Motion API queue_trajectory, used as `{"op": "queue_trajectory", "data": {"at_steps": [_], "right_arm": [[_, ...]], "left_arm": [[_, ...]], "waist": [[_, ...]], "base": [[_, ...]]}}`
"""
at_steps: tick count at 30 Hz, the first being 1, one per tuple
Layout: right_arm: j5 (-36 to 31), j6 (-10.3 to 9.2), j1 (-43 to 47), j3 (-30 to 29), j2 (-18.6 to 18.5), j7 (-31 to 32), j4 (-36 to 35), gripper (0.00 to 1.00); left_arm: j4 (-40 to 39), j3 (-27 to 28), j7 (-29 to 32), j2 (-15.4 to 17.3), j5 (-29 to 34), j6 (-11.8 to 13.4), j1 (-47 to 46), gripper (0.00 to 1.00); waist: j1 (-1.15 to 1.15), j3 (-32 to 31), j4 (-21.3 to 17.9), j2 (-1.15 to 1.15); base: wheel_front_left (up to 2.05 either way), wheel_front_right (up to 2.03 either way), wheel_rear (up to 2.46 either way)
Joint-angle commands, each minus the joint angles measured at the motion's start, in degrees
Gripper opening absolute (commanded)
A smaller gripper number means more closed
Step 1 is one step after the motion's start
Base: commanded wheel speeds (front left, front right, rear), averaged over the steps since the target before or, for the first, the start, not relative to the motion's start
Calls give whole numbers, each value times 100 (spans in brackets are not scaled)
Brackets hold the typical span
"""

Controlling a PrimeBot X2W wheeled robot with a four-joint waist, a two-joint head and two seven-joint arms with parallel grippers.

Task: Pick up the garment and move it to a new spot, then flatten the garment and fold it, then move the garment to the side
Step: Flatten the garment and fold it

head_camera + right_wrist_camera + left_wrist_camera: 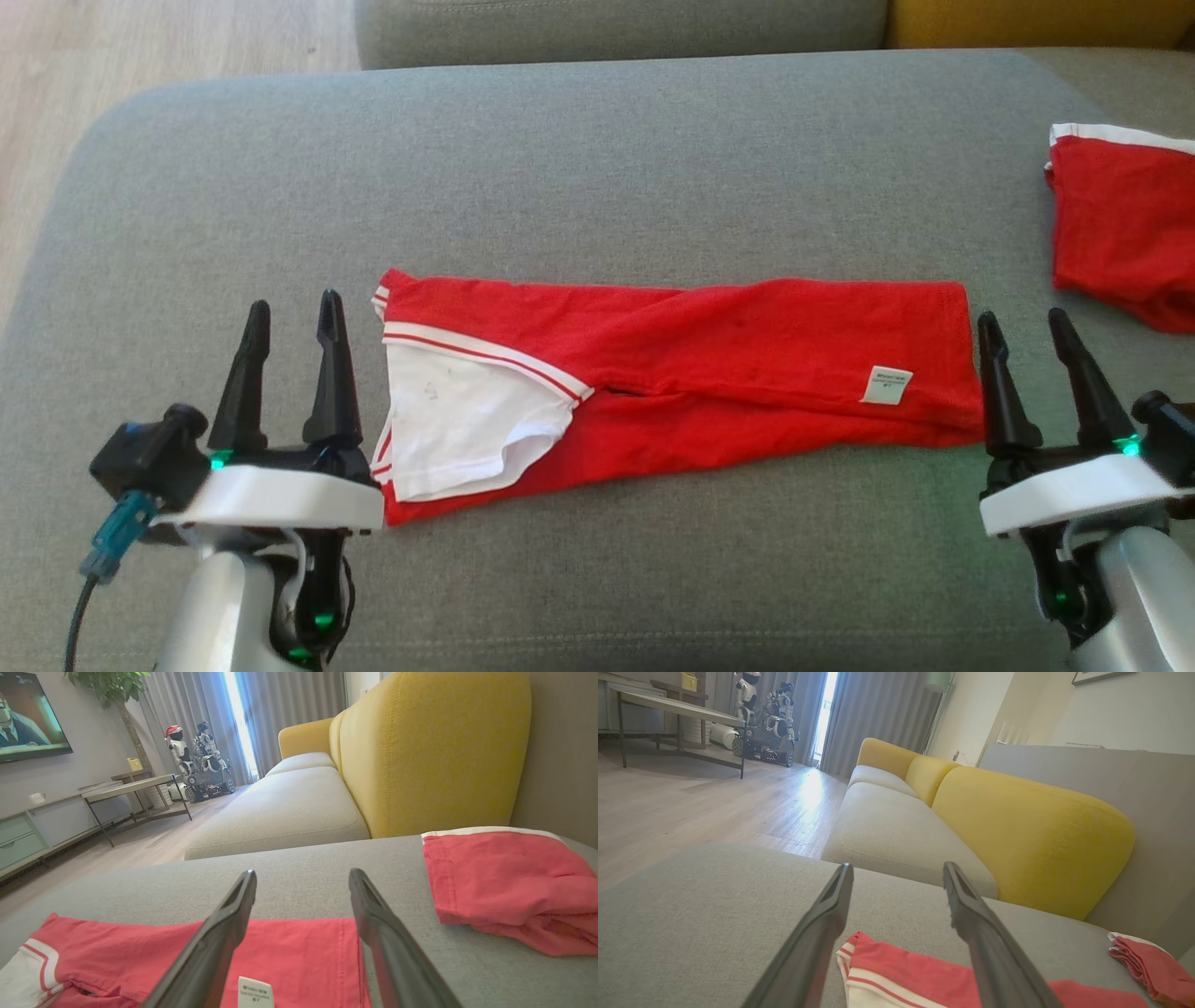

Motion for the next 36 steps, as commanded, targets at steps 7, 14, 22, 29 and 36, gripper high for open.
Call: {"op": "queue_trajectory", "data": {"at_steps": [7,14,22,29,36], "right_arm": [[-155,-5,-48,-113,108,159,165,100],[-42,-5,-518,-402,369,469,1072,100],[28,-5,-1054,-538,447,622,1836,100],[241,-5,-1302,-431,399,928,2477,100],[607,-5,-1332,61,326,1138,2617,0]], "left_arm": [[-90,226,-52,3,-56,-72,-172,100],[-63,37,-52,2,-107,-50,-270,100],[-64,-41,-52,1,-133,-12,-397,100],[-55,-46,-52,1,-127,0,-447,100],[-44,5,-52,1,-128,6,-454,100]], "waist": [[0,57,-7,0],[0,259,62,0],[0,490,224,0],[0,573,335,0],[0,558,325,0]], "base": [[0,0,0],[0,0,0],[0,0,0],[0,0,0],[0,0,0]]}}
